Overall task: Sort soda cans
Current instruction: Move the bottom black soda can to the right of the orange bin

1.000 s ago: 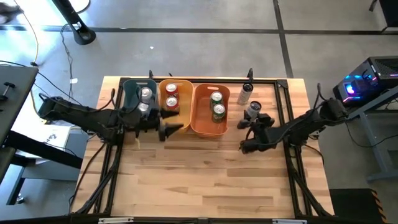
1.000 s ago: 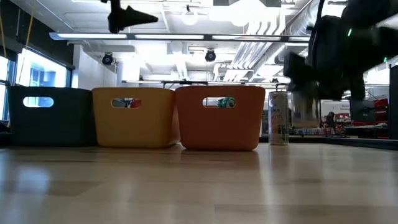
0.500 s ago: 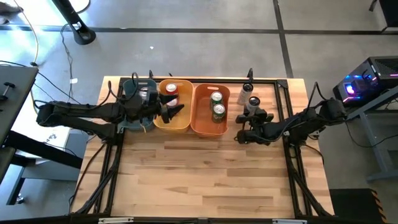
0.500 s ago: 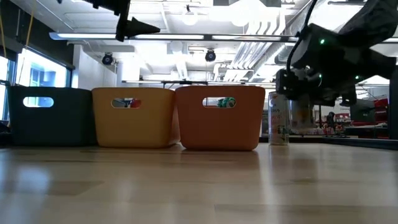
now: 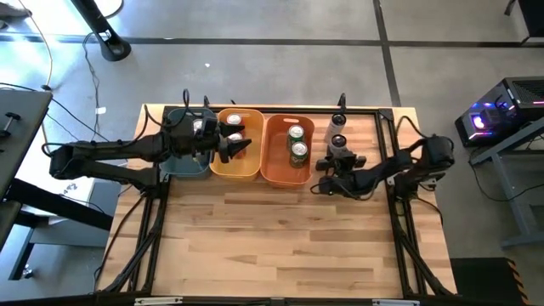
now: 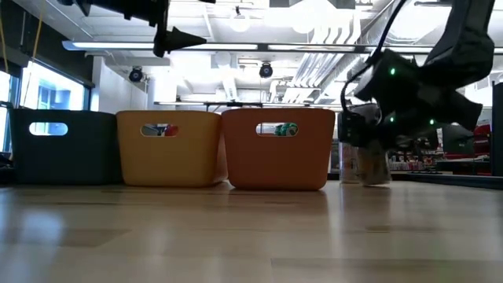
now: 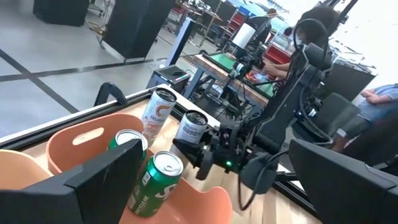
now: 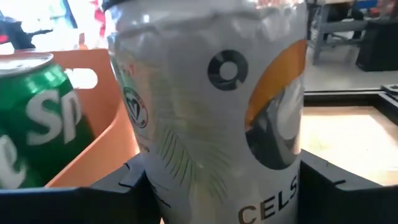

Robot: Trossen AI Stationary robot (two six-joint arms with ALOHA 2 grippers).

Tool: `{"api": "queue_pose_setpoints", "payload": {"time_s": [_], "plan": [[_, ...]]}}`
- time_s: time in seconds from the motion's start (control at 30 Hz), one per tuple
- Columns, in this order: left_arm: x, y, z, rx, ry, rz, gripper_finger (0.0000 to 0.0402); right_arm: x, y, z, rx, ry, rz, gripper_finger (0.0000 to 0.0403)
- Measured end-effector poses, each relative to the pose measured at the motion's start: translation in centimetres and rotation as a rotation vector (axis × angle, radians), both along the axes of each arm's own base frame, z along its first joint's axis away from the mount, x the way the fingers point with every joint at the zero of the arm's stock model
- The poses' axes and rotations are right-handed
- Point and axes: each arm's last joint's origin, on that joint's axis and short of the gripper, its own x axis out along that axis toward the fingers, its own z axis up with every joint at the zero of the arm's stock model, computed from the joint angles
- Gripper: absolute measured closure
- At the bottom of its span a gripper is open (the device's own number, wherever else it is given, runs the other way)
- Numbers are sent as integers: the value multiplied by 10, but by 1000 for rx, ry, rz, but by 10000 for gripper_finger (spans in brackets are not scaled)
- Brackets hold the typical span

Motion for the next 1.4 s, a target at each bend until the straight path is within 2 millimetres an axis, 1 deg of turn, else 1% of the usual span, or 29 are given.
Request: {"api": "queue_pose_setpoints", "payload": {"time_s": [0.13,0.33,0.4,0.5,0.6,0.83,1.0,1.17,1.27,1.4], "plan": [[0,1,0,0,1,-11,3,0,-4,-8,-21,-32,-46,168],[-1,2,0,16,6,-6,3,0,-6,-9,-15,-54,-56,168],[-1,4,0,17,7,-2,3,1,-7,-9,-11,-57,-59,155],[-1,5,0,16,7,-3,3,1,-9,-9,4,-61,-60,119],[-2,8,0,15,6,3,3,0,-10,-13,48,-12,-31,94],[-2,10,0,10,5,-17,3,1,-9,-11,80,-13,-7,85],[-3,12,0,25,10,-11,3,2,-8,0,105,-49,19,83],[-6,16,1,10,1,-13,3,0,-5,15,144,32,109,82],[-9,19,4,11,-16,-14,3,-5,-4,25,142,81,130,82],[-14,21,7,15,-31,3,3,-17,-6,34,149,138,116,82]]}}
